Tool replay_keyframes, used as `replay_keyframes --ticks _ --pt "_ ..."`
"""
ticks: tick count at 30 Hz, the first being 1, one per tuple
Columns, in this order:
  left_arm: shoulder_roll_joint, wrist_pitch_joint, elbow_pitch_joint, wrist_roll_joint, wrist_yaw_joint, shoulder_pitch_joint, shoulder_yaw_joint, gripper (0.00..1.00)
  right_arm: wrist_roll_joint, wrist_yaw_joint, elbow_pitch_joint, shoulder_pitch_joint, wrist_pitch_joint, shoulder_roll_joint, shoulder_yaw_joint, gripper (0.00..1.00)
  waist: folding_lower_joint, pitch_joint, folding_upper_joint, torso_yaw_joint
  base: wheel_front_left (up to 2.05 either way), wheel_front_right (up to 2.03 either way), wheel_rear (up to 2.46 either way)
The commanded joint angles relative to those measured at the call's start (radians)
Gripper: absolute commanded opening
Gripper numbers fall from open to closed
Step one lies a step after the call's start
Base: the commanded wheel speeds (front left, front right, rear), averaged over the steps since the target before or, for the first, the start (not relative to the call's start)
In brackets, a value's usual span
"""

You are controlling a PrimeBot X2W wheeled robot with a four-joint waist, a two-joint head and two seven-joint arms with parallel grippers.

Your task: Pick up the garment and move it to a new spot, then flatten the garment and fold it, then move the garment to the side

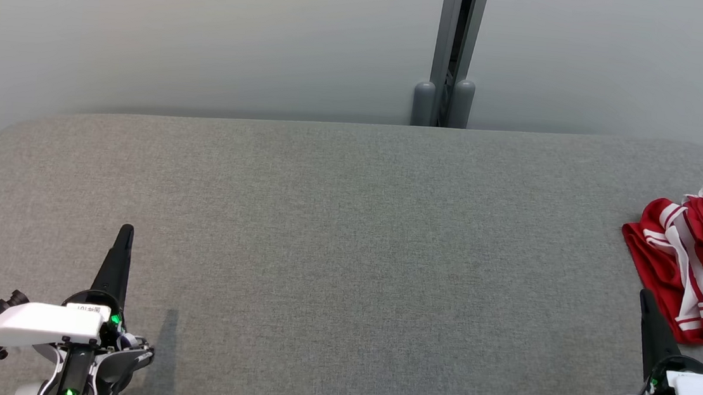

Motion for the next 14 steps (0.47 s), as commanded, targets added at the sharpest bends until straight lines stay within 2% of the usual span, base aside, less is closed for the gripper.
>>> replay_keyframes --ticks 1,14 --pt "0.002 0.006 0.000 -0.016 -0.006 -0.019 0.008 0.00 0.023 0.000 0.002 -0.011 0.008 -0.005 -0.007 0.00 0.0000 -0.001 0.0000 -0.001 0.00 0.00 0.00" --pt "0.000 0.034 0.016 -0.086 -0.012 -0.030 0.027 0.00 0.119 0.000 0.004 -0.009 0.028 -0.005 -0.015 0.00 0.0000 -0.010 0.0000 -0.011 0.00 0.00 0.00"
